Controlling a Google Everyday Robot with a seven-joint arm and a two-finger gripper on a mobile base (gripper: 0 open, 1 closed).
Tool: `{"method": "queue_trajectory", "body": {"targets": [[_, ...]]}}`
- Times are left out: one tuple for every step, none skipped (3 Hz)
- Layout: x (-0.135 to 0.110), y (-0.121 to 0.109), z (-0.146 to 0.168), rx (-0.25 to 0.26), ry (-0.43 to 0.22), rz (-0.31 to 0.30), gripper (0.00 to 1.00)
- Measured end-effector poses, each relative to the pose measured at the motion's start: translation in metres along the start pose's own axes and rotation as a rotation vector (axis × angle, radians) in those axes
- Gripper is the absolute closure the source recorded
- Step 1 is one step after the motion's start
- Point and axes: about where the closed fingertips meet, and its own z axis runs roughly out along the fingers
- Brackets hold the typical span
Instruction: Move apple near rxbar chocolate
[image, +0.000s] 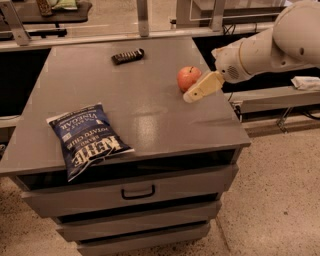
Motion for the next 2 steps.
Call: {"method": "queue_trajectory", "body": {"targets": [[-0.003, -0.013, 0.029, -0.003, -0.06, 0.061, 0.0], [0.001, -0.018, 0.05, -0.011, -0.098, 0.101, 0.0]]}}
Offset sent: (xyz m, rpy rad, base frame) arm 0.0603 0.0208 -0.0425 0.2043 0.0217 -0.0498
